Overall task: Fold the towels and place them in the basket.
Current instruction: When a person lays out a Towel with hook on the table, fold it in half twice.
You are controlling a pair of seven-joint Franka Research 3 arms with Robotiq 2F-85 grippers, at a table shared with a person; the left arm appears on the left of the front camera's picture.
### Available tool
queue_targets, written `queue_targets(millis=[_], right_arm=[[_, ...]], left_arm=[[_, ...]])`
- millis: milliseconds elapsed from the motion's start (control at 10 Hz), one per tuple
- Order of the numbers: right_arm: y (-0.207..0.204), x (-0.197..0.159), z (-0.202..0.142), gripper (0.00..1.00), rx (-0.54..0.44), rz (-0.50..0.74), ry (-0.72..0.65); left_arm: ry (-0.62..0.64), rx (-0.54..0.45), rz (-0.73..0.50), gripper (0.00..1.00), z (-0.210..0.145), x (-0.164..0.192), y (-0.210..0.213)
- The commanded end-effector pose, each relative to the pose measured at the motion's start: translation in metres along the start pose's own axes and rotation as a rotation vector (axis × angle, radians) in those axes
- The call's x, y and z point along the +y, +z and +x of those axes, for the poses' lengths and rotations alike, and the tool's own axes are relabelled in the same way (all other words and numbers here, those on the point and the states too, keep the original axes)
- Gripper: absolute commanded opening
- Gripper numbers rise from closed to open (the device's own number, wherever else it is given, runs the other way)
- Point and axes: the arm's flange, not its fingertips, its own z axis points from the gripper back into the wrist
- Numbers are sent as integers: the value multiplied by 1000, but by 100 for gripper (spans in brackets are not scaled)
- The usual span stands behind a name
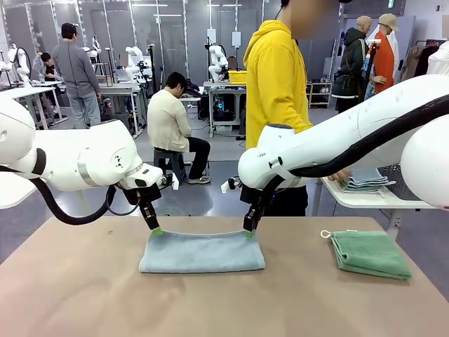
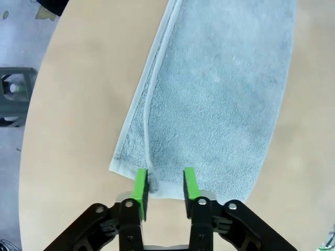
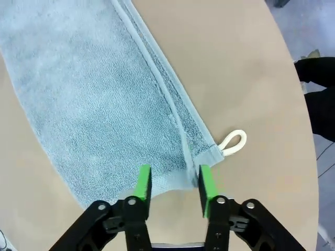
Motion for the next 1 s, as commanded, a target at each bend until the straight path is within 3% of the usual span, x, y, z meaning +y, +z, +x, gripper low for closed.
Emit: queue_targets(millis=[0,100,200,300,400,900], right_arm=[[8,9,-7,100,-18,-41,-11],[11,10,-8,100,-18,-50,-7],[14,12,-7,100,-19,-58,-2],[16,14,-7,93,-17,-64,2],[18,16,-7,100,-19,-66,2],[18,11,-1,100,-19,-40,20]], left_arm=[[-19,-58,19,100,-5,-6,12],[-23,-62,33,100,-6,-9,16],[-26,-83,43,81,-6,-11,23],[-28,-96,52,90,-7,-14,28],[-27,-114,49,100,-8,-19,31],[4,-81,33,100,3,-16,32]])
